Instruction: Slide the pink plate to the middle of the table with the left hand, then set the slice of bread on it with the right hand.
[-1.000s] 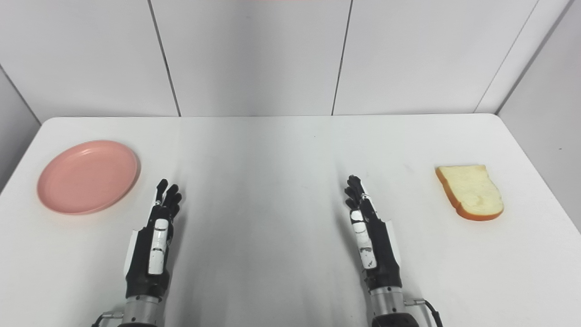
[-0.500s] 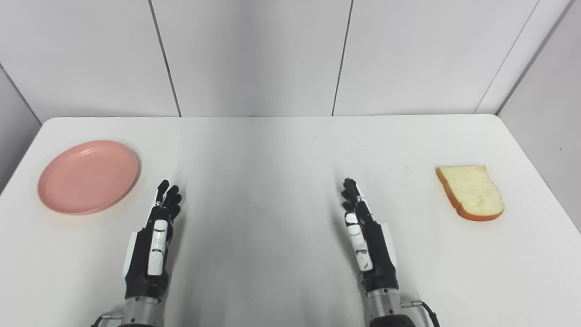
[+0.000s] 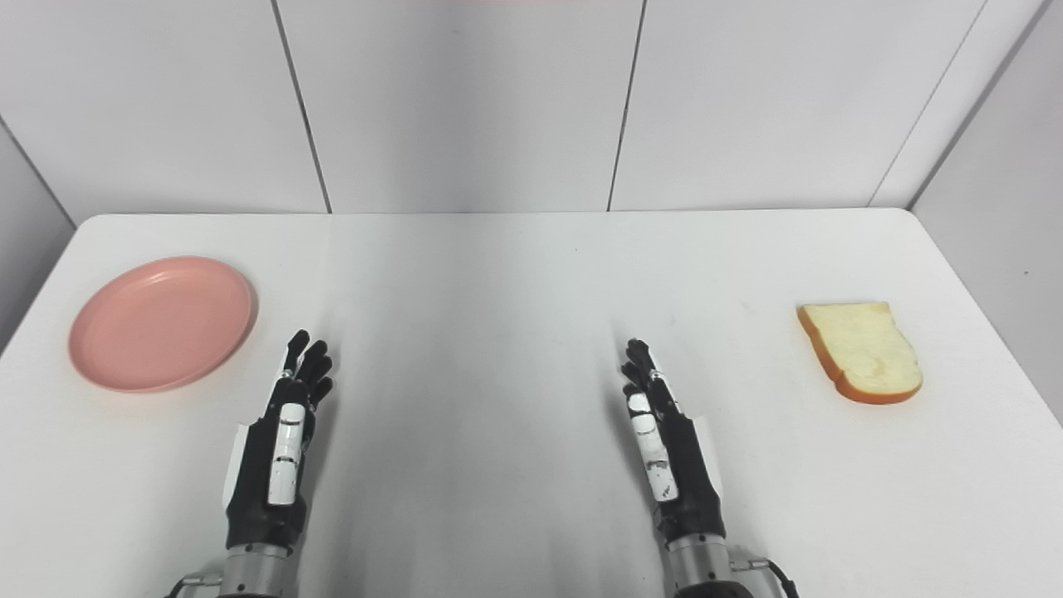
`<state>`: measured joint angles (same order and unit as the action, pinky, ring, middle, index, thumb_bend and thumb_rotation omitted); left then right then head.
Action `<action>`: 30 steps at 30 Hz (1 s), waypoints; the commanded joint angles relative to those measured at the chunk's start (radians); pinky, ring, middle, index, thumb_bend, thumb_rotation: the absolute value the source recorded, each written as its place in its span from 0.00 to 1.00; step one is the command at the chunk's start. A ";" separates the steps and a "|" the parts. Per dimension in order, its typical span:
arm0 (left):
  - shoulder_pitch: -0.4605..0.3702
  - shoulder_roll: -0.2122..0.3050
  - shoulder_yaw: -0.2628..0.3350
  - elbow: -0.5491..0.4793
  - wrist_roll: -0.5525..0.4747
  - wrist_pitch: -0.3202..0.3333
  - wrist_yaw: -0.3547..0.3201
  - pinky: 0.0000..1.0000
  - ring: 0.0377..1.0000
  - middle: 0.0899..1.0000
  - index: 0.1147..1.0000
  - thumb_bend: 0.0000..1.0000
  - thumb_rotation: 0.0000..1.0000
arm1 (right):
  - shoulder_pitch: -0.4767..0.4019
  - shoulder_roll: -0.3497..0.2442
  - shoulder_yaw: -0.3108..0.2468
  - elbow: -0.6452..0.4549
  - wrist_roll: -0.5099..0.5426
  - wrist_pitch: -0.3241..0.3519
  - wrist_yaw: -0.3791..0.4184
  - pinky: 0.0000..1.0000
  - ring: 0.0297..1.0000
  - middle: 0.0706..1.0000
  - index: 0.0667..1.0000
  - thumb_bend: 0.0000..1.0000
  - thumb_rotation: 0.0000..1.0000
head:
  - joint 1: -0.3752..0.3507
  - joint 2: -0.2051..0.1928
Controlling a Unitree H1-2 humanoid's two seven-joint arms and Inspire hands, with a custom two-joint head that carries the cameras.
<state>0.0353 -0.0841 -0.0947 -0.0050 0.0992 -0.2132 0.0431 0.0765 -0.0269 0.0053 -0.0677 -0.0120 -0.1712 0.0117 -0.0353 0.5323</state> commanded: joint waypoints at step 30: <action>0.025 0.033 0.008 -0.083 -0.039 0.037 -0.031 0.96 0.94 0.94 0.93 0.58 1.00 | -0.021 0.024 0.014 0.038 -0.026 -0.079 -0.023 0.92 0.92 0.94 0.91 0.85 1.00 | -0.041 0.030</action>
<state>0.0859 -0.0477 -0.0883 -0.0635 0.0635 -0.1707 0.0210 0.0747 -0.0102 0.0181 -0.0554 -0.0354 -0.2089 -0.0079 -0.0767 0.5645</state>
